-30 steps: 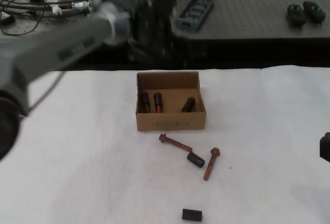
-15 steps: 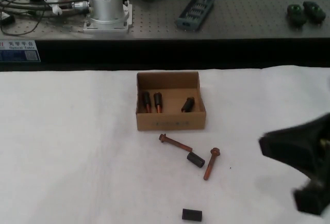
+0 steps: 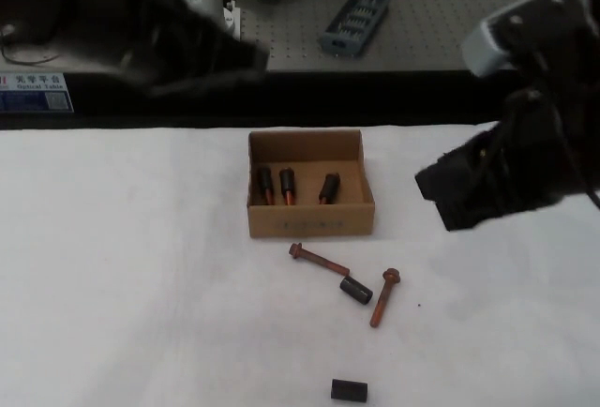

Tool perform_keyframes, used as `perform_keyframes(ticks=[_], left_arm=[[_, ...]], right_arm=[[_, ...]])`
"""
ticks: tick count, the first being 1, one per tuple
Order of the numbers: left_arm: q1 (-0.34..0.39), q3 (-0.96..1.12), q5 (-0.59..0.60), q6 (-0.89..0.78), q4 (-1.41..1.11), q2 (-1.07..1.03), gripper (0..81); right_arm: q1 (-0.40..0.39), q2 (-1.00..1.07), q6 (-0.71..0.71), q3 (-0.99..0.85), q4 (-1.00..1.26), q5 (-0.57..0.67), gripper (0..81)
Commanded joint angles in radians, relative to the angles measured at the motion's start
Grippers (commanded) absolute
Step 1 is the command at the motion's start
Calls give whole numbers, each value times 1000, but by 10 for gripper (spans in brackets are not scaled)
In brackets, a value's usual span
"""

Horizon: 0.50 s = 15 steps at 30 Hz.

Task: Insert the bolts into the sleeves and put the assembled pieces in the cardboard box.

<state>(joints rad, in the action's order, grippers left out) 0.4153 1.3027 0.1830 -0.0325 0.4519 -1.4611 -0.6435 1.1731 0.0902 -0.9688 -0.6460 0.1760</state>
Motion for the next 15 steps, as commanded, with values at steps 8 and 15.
perform_keyframes(ticks=[8,15], left_arm=[[0,-446,5,-20,-73,389,174],[0,-584,5,-36,-73,563,225]], right_arm=[[13,358,90,-212,-2,44,223],[0,569,175,-359,-67,18,223]])
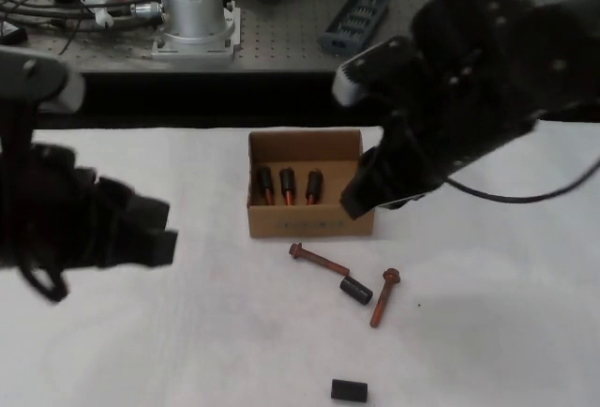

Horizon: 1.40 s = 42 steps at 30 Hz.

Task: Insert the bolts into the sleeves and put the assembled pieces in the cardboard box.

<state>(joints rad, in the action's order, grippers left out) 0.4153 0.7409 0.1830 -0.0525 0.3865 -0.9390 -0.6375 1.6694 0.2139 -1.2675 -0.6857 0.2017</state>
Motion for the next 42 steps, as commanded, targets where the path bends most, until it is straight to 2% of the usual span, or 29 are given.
perform_keyframes(ticks=[1,6,12,16,30,36,41,42], left_arm=[[0,-38,5,-16,-8,63,225],[0,-98,2,-16,-6,147,225],[0,-157,2,-16,-3,218,225],[0,-180,2,-16,15,250,225],[0,-210,2,-16,30,277,225],[0,-210,2,-16,30,277,225],[0,-210,40,43,30,277,225],[0,-210,66,76,30,277,225]], right_arm=[[-12,99,66,-80,-37,-13,223],[-29,219,79,-164,-73,-13,227],[-51,350,99,-268,-125,-66,319],[-52,424,123,-333,-175,-105,319],[-52,553,140,-425,-193,-114,319],[-52,574,147,-425,-232,-116,214],[-52,554,147,-425,-288,-95,6],[-52,547,147,-425,-303,-78,31]])
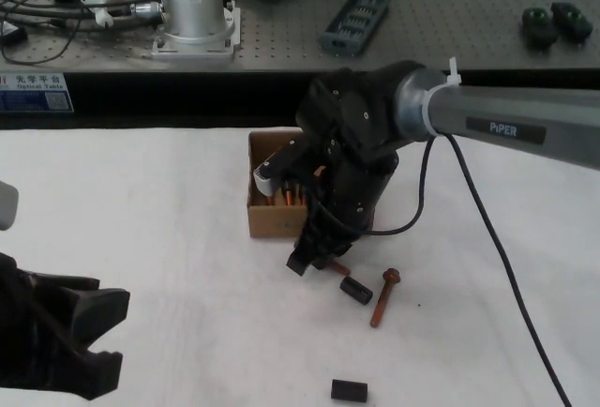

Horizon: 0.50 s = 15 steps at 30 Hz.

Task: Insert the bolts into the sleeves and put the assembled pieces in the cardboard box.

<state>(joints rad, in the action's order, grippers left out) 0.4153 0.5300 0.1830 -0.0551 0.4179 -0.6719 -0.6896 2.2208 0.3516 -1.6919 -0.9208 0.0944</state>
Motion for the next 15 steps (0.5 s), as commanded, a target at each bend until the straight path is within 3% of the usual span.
perform_keyframes(ticks=[1,9,15], left_arm=[[0,1,94,109,-1,10,225],[0,1,148,238,-1,6,224],[6,9,252,313,10,-67,221]], right_arm=[[0,-17,9,-1,-85,54,31],[0,-175,0,-1,-191,80,32],[0,-366,-48,2,-199,99,32]])
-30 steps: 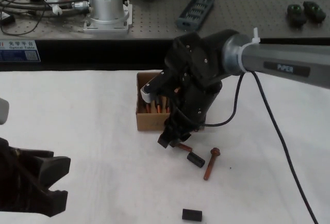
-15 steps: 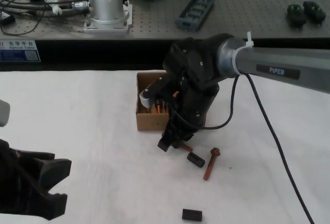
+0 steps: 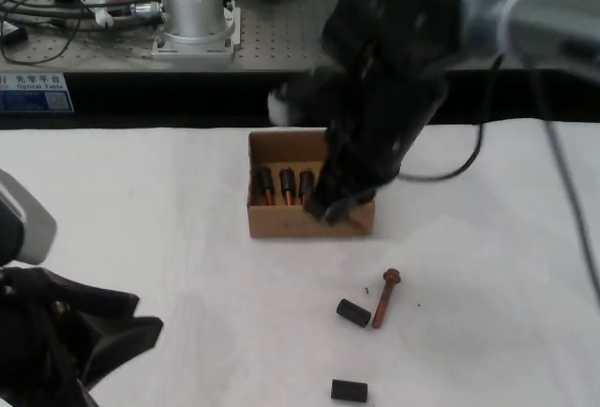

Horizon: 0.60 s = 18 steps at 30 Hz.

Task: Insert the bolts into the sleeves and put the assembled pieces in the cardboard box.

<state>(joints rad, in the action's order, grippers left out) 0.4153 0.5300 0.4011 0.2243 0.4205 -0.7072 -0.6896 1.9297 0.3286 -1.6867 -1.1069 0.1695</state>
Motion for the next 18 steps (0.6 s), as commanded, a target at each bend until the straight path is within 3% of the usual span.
perform_keyframes(ticks=[1,8,18], left_arm=[[14,13,33,51,11,-55,221],[134,88,-4,194,35,-254,221],[280,278,-95,283,33,-565,221]], right_arm=[[0,-102,-27,-3,-16,24,32],[0,-323,-29,53,-46,24,32],[0,-758,-71,366,12,24,32]])
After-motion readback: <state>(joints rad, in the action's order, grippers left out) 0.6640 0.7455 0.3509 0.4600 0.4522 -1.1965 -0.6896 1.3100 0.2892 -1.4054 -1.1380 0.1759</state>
